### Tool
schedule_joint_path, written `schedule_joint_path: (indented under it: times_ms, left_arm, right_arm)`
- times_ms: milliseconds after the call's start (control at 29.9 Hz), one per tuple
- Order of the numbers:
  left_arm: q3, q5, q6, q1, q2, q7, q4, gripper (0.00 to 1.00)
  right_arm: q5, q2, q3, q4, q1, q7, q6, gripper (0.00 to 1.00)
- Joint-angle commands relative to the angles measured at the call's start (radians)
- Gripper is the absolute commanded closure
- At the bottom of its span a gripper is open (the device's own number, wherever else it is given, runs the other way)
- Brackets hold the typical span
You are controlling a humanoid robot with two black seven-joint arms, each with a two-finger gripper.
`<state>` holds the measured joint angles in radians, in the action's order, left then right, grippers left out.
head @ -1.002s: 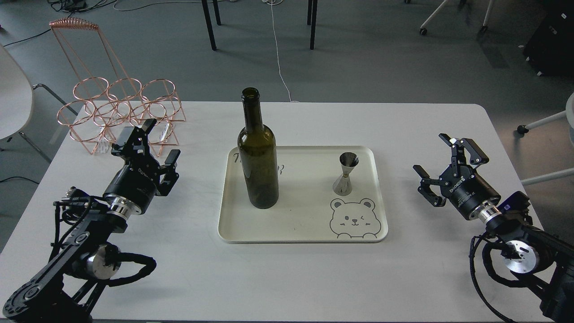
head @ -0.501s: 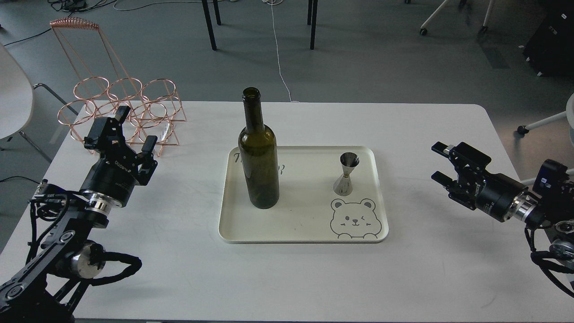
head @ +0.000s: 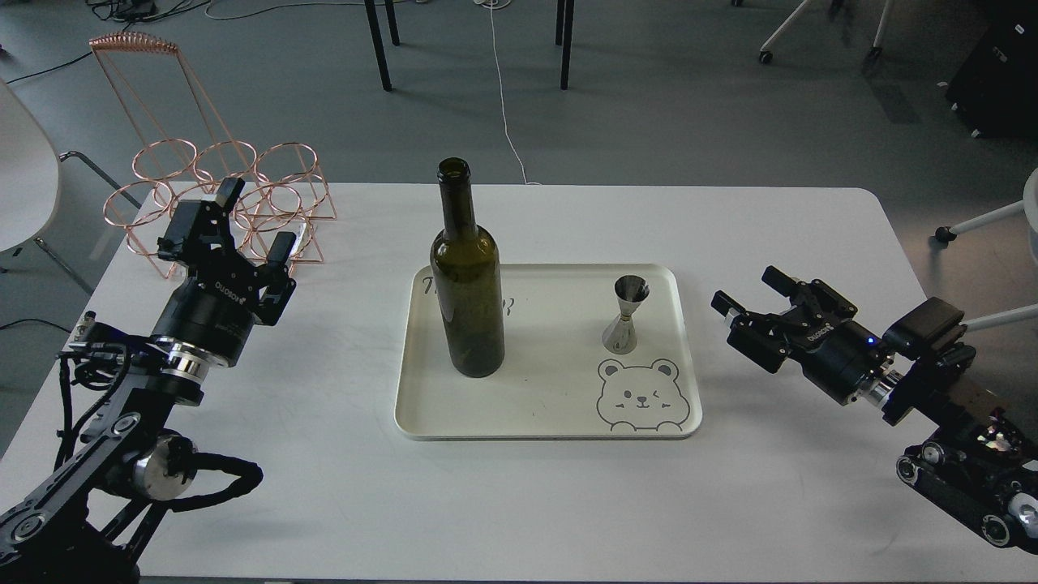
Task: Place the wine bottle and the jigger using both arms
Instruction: 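Grasp the metal jigger with the right gripper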
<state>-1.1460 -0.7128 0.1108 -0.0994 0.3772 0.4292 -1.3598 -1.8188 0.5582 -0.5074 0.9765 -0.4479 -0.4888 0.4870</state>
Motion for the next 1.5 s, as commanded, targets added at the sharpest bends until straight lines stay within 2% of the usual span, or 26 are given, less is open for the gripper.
schedule_joint_path:
  times_ms: [0,200,535,668,768,802,1269,1336,1403,1470]
  left_arm:
    - [0.000,0.001,0.000,0.001,0.000,0.000,-0.004,0.02]
    - [0.000,-0.001,0.000,0.001,0.000,-0.001,-0.012,0.02]
    - [0.000,-0.001,0.000,0.000,0.000,-0.001,-0.013,0.02]
    - [-0.001,-0.001,0.000,0.000,0.000,-0.003,-0.013,0.02]
    - [-0.001,0.001,0.000,0.000,0.000,-0.003,-0.013,0.02]
    - [0.000,0.001,-0.002,0.000,-0.001,-0.003,-0.013,0.02]
    - [-0.003,0.001,-0.002,-0.002,-0.008,-0.003,-0.021,0.02]
    - [-0.003,-0.001,-0.002,-0.002,-0.008,-0.003,-0.022,0.02]
    - [-0.003,-0.001,-0.002,-0.002,-0.008,-0.003,-0.022,0.02]
    - [-0.003,0.001,-0.002,-0.002,-0.009,-0.003,-0.024,0.02]
  right_arm:
    - [-0.072,-0.105,0.013,-0.093,-0.006,0.000,0.002,0.02]
    - [-0.085,-0.196,0.072,-0.183,-0.052,0.000,0.002,0.04]
    - [-0.117,-0.328,0.124,-0.280,-0.140,0.000,0.002,0.13]
    - [-0.117,-0.343,0.135,-0.282,-0.146,0.000,0.002,0.23]
    - [-0.117,-0.342,0.135,-0.282,-0.146,0.000,0.002,0.37]
    - [-0.117,-0.340,0.135,-0.282,-0.146,0.000,0.002,0.38]
    - [-0.117,-0.347,0.132,-0.306,-0.146,0.000,0.002,0.40]
    - [-0.116,-0.347,0.132,-0.308,-0.150,0.000,0.002,0.45]
    - [-0.116,-0.348,0.130,-0.324,-0.156,0.000,0.002,0.57]
    - [-0.114,-0.348,0.129,-0.329,-0.158,0.000,0.002,0.59]
